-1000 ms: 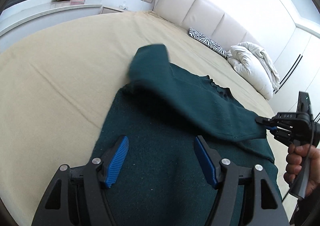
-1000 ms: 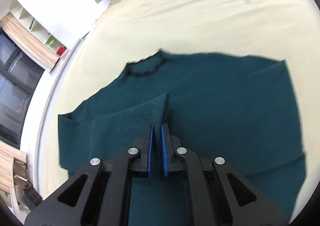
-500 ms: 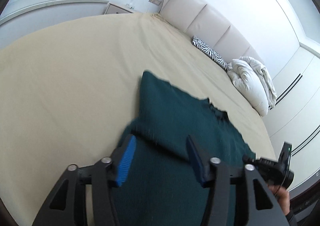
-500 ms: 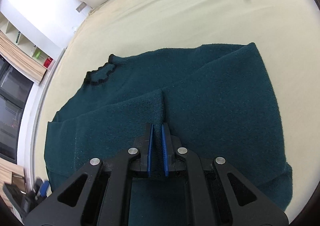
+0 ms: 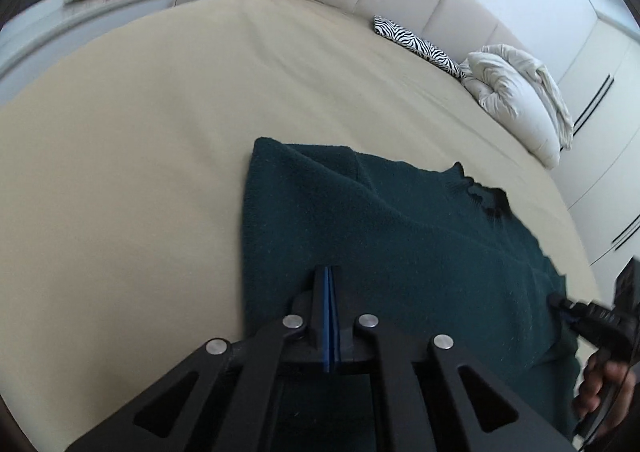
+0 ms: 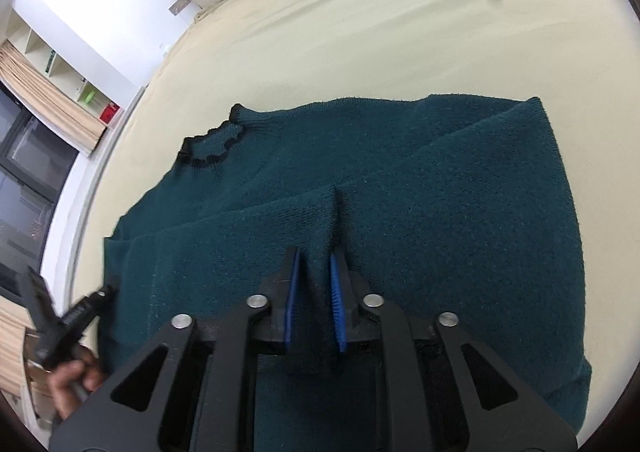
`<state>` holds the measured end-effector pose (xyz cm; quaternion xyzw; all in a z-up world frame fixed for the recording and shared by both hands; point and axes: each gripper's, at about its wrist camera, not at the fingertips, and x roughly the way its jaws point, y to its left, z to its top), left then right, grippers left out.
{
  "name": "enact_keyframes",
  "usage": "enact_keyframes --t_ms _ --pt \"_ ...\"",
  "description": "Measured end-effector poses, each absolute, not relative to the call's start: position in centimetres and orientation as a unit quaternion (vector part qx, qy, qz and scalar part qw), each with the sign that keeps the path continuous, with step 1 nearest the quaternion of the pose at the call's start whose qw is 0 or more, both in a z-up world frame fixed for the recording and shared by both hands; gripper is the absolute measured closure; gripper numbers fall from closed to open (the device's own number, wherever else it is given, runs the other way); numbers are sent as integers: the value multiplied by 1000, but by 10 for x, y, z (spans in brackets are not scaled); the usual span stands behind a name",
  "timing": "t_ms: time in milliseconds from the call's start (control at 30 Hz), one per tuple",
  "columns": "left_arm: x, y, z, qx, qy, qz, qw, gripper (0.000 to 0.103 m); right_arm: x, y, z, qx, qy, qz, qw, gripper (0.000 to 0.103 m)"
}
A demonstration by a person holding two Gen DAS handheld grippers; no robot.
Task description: Fold small clothes
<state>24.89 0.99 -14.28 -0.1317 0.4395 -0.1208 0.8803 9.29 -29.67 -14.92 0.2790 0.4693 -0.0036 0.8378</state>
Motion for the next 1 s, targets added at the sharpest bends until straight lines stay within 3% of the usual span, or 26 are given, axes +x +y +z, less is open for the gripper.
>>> enact_keyframes --t_ms 33,133,167,333,433,533,633,733,1000 --pt "243 8 -141 -111 434 -116 887 97 90 -299 -145 275 462 -13 843 77" --pt "236 15 -141 -103 425 -103 893 97 76 -304 -127 290 419 -23 860 41" --pt "234 19 -141 -109 425 -98 893 97 71 -304 -121 299 405 -19 864 37" --pt "223 29 -124 -110 424 -73 896 95 69 -288 -113 320 404 58 855 37" --pt "220 25 -98 -115 394 -73 909 75 77 -279 -124 328 416 80 844 37" --pt "236 6 -84 -106 384 -104 911 75 89 -277 -143 351 427 88 829 37" --pt "270 -11 -109 -94 421 -115 895 75 98 -273 -163 369 421 95 823 38" --pt "284 -3 -144 -96 434 -128 887 77 100 -278 -164 382 415 104 819 38" --pt "282 16 -143 -133 434 -148 879 81 109 -280 -151 407 402 131 810 36"
